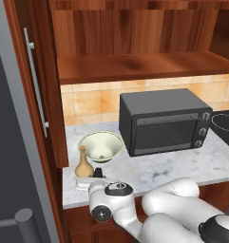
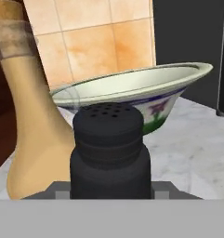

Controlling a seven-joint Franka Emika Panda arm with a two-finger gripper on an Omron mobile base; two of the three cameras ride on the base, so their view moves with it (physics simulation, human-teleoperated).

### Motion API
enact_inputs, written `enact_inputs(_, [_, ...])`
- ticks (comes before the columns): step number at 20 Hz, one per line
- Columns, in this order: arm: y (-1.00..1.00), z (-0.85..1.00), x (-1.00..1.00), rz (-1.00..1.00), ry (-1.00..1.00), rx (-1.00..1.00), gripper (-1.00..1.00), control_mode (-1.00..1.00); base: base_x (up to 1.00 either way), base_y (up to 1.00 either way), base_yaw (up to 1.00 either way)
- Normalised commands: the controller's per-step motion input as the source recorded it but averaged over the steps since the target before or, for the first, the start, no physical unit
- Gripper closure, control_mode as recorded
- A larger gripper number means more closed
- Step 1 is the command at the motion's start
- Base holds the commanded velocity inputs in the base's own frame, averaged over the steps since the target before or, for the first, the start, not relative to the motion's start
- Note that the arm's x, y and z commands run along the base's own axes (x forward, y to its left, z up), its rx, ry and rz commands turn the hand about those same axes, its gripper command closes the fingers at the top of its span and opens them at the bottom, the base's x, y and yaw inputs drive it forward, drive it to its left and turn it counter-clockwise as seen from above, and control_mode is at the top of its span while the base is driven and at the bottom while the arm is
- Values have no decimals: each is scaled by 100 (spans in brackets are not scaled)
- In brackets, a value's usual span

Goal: Retrieve the bottle and the shaker from the cabinet and place them next to the mixing bowl on the counter. Then add garlic from the fridge to the mixing bowl.

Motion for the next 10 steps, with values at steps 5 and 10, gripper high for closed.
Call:
enact_inputs(5, [-6,-56,31,0,0,5,100,-100,0,0,0])
enact_inputs(10, [-1,-53,27,0,0,3,100,-100,0,0,0])
